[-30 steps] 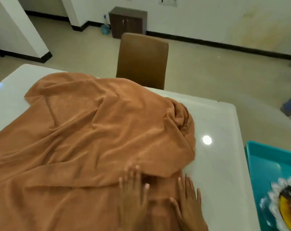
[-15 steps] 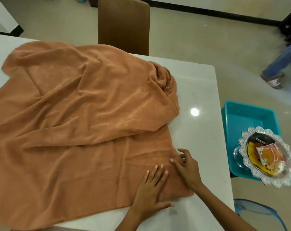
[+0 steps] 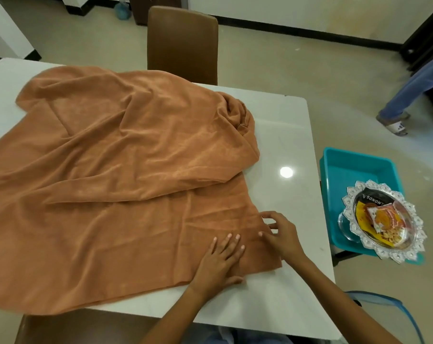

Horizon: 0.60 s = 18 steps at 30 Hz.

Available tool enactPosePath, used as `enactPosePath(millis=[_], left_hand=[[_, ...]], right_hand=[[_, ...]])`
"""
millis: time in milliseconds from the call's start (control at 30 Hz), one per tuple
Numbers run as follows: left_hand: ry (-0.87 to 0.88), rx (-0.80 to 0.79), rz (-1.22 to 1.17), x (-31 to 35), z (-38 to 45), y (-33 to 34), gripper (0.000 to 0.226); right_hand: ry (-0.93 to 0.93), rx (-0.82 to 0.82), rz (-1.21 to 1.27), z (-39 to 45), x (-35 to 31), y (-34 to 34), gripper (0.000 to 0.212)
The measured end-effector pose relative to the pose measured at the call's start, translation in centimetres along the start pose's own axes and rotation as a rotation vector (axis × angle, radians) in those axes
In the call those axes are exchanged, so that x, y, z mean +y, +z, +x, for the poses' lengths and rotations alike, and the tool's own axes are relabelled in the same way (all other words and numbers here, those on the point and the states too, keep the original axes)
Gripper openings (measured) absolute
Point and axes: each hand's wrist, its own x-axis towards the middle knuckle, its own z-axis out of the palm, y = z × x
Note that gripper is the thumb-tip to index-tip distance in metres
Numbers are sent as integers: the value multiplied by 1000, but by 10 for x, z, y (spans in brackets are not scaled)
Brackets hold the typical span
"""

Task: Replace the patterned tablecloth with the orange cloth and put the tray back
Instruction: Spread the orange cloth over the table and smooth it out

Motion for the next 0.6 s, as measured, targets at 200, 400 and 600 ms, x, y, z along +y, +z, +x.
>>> enactPosePath(millis=[200,400,600], left_hand=[[-61,27,-77,6,-3,-1,56],[-159,156,-347,26,-6,-15,56],[-265,405,-521,43,-22,-31,57]], right_hand=[[-28,-49,-294,-18,23,-4,47],[-55,-171,-380,-30,29,-13,32],[-277,-202,-252,-46,-11,-40,49]])
